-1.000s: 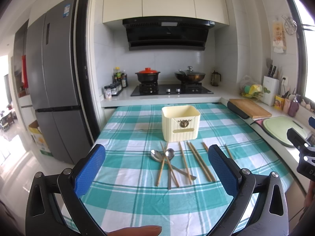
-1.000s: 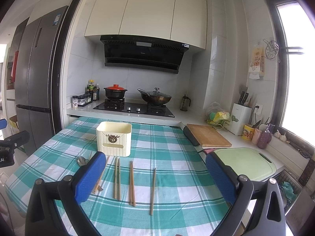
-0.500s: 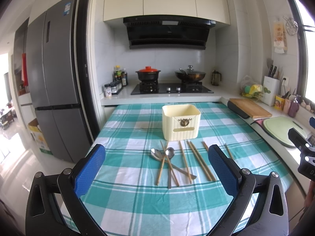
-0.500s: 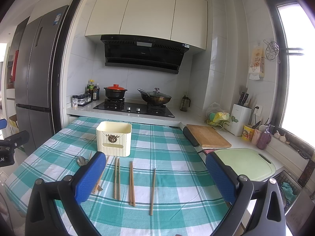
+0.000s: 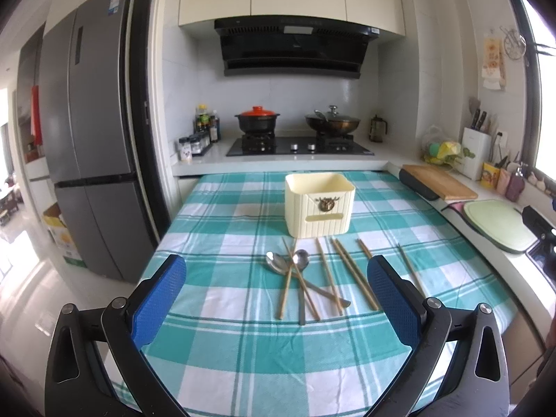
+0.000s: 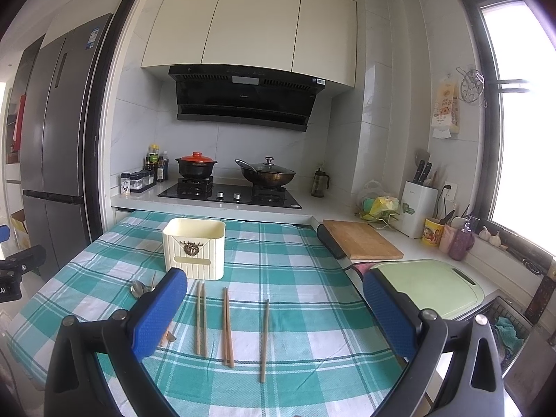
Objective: Organize utensils
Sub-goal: 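Grasp a wooden chopstick with the left tool while the right tool approaches another chopstick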
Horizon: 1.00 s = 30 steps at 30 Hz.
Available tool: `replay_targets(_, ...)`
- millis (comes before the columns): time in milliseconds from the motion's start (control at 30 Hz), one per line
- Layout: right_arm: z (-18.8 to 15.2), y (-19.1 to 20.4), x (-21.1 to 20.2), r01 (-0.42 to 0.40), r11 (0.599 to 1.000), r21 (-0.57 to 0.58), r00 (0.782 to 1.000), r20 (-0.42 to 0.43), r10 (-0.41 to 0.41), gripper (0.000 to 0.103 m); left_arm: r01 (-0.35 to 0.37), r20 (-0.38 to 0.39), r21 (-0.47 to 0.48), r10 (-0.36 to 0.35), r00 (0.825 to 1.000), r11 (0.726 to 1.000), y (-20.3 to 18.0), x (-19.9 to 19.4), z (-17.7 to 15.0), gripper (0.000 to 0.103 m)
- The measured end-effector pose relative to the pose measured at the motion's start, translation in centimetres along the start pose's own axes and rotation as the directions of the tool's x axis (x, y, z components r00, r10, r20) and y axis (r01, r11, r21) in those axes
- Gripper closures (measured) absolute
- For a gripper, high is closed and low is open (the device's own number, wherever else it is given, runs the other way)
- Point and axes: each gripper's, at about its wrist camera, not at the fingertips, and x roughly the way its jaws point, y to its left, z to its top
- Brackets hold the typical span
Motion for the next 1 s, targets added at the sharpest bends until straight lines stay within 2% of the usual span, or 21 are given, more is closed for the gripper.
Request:
replay_targets(267, -0.8, -0.2, 1.9, -0.044, 0.999, 0.023, 0.998, -0.034, 0.045, 0.000, -0.062, -0.115, -0.041, 0.057, 0.992, 0.997, 2.8, 4.5, -1.7, 0.000)
replay_targets(633, -3.2, 0.0, 6.8, -0.068, 0.998, 0.012, 0.988, -0.137, 0.069, 0.000, -0.072, -0.221, -0.058, 0.058, 0.974, 0.996, 3.2, 9.4, -3.1, 0.000)
replay_targets(833, -5.5, -1.3, 11.1, -0.075, 0.997, 0.020, 0.967, -0.243, 0.077, 0.000, -0.052, -0.289, -0.068, 0.030, 0.957, 0.996, 2.9, 12.5, -4.0, 0.000)
replay_targets(1000, -7.7, -2.4, 15.5, -0.072, 0.997, 0.033, 0.927, -0.367, 0.079, 0.000, -0.005, -0.331, -0.081, -0.022, 0.944, 0.997, 2.4, 15.5, -3.8, 0.001)
